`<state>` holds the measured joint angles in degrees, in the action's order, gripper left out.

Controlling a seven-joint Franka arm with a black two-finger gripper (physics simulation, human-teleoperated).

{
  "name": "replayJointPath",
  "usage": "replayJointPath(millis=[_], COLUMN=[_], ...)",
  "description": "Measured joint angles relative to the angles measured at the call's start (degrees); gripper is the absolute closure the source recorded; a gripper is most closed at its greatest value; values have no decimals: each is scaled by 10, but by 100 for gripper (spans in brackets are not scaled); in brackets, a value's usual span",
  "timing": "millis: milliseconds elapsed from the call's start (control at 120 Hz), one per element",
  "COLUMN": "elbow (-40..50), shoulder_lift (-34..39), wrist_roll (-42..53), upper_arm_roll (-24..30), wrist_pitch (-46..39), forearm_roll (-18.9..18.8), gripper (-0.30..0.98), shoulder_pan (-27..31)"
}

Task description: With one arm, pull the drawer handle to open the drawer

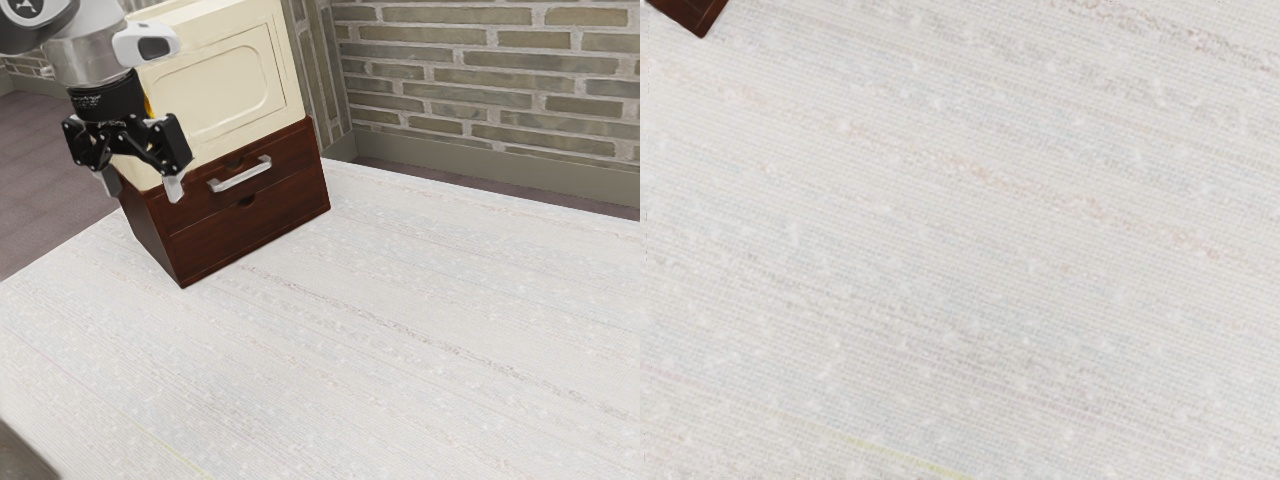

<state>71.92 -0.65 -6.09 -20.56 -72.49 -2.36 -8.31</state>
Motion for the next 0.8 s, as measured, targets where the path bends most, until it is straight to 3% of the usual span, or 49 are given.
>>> replayJointPath(millis=[142,292,583,717,758,800], elbow=[-5,-134,-142,-87,-17,83], shoulder_lift=[1,40,15,22,60,117], wrist_roll=[-6,-12,-20,-22,-22,-23], upper_arm_roll=[-1,44,96,98,110,130], wrist_pitch=[4,10,-20,-41,-59,-92], forearm_roll=[6,11,11,7,5,3], gripper=[0,0,0,0,0,0], shoulder_pan=[45,102,-26,-55,-53,-16])
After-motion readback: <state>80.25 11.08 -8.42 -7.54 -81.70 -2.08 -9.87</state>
